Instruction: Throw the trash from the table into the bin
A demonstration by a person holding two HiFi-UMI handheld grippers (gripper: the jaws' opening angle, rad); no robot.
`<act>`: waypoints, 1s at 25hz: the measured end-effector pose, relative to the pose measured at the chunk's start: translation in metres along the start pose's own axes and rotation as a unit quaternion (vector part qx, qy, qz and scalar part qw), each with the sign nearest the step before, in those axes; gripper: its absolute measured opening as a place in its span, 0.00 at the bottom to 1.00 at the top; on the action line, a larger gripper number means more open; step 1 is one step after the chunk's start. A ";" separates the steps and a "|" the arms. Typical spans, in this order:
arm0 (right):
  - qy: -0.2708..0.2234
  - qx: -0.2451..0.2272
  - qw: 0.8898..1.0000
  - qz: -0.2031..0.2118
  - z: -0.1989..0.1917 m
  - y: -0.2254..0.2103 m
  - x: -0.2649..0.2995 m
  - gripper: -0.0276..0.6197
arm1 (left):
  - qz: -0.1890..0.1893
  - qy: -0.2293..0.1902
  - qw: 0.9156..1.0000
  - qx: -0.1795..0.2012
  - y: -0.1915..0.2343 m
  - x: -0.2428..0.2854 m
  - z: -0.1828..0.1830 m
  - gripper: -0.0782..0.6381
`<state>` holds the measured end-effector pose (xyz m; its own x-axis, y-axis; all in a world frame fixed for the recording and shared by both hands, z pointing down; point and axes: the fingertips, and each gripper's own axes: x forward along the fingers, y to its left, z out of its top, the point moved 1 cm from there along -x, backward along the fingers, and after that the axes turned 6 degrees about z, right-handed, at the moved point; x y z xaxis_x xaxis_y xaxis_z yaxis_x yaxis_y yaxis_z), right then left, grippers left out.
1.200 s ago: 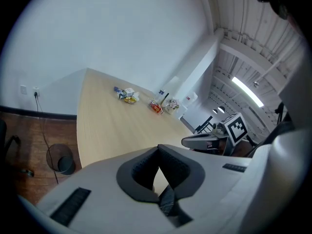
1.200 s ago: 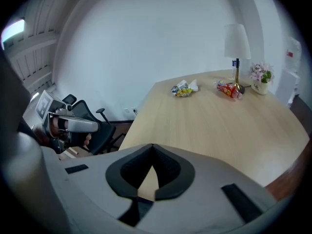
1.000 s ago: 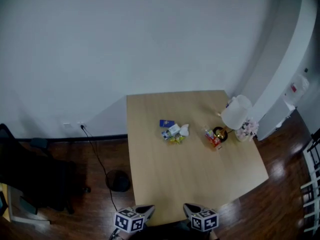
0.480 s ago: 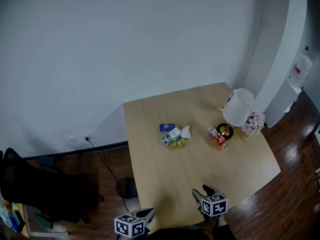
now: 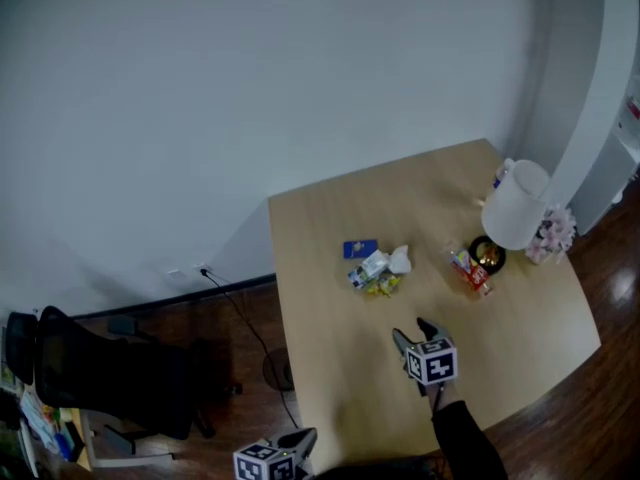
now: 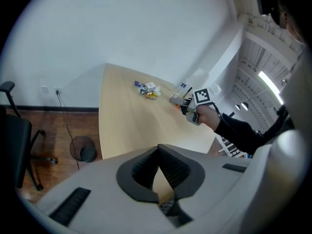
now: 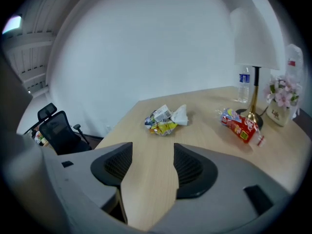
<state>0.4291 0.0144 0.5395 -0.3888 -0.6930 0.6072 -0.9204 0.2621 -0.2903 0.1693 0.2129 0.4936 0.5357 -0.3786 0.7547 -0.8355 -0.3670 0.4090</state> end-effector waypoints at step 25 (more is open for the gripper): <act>0.001 -0.019 0.998 -0.061 0.028 -0.033 0.091 0.06 | 0.045 0.021 0.999 -0.022 0.043 -0.005 -0.002 0.11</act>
<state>0.4249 -0.0762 0.5836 -0.2748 -0.7201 0.6371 -0.9615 0.2018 -0.1865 0.1304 0.2000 0.5086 0.4535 -0.3714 0.8102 -0.8851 -0.2942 0.3605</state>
